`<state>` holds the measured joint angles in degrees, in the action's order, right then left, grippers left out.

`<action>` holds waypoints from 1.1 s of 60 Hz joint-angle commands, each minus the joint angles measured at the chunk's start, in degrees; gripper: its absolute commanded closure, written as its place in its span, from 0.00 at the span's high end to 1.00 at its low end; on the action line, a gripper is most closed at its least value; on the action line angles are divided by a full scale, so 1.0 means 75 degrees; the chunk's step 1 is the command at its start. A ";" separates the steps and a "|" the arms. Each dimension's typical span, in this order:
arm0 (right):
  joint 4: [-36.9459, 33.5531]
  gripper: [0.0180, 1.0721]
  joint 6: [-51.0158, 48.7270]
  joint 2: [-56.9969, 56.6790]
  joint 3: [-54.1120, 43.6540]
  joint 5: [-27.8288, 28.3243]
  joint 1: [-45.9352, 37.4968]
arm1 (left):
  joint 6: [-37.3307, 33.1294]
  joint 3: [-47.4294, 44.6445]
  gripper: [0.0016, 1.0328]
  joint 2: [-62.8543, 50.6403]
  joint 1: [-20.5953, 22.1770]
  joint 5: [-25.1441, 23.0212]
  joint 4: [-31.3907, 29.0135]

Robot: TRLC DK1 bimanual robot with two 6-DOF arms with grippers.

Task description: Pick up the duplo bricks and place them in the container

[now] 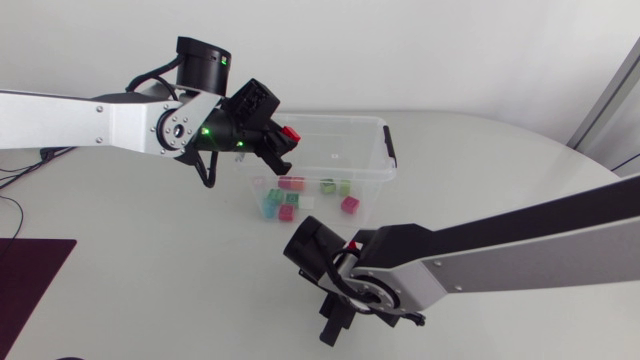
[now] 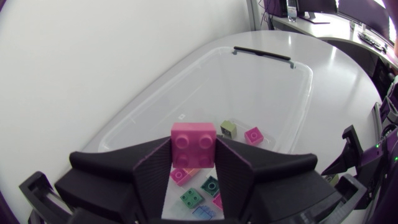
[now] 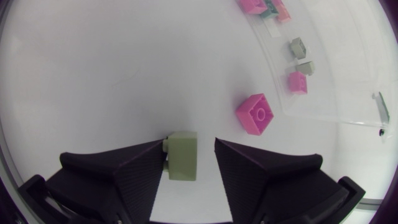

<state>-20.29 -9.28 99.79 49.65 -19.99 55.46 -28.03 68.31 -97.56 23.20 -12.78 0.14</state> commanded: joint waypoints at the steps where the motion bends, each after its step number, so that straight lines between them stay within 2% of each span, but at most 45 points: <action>1: -0.0013 0.30 -0.0122 -0.0262 -0.0233 -0.0077 0.0058 | 0.0210 0.0231 0.66 -0.0152 -0.0035 0.0098 0.0169; 5: -0.0177 0.29 -0.0122 -0.0614 -0.0315 -0.0077 0.0058 | 0.0210 0.0255 0.87 -0.0141 -0.0058 0.0133 0.0180; 6: -0.0224 0.27 -0.0122 -0.0719 -0.0327 -0.0077 0.0058 | 0.0210 0.0255 0.95 -0.0129 -0.0070 0.0133 0.0169; 7: -0.0259 0.26 -0.0134 -0.0836 -0.0350 -0.0065 0.0046 | 0.0210 0.0255 0.96 -0.0105 -0.0070 0.0145 0.0169; 23: -0.1267 0.26 -0.0275 -0.3063 0.0189 0.0134 -0.0539 | 0.0281 -0.0026 0.96 0.1277 -0.0316 0.0133 -0.0148; 33: -0.1314 0.26 -0.0275 -0.3649 0.1079 0.0333 -0.1231 | 0.0363 -0.0448 0.96 0.2297 -0.0574 0.0157 -0.0441; 50: -0.0001 0.27 -0.0099 -0.3227 0.1888 0.0368 -0.1829 | 0.0796 -0.0941 0.96 0.3199 -0.1336 0.0168 -0.1109; 66: 0.1768 0.29 -0.0087 -0.1739 0.2146 0.0603 -0.2520 | 0.1171 -0.2101 0.96 0.4359 -0.1722 0.0168 -0.1097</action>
<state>-9.56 -10.55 82.54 64.66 -15.66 37.74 -21.30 55.37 -67.72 11.25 -11.55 -8.27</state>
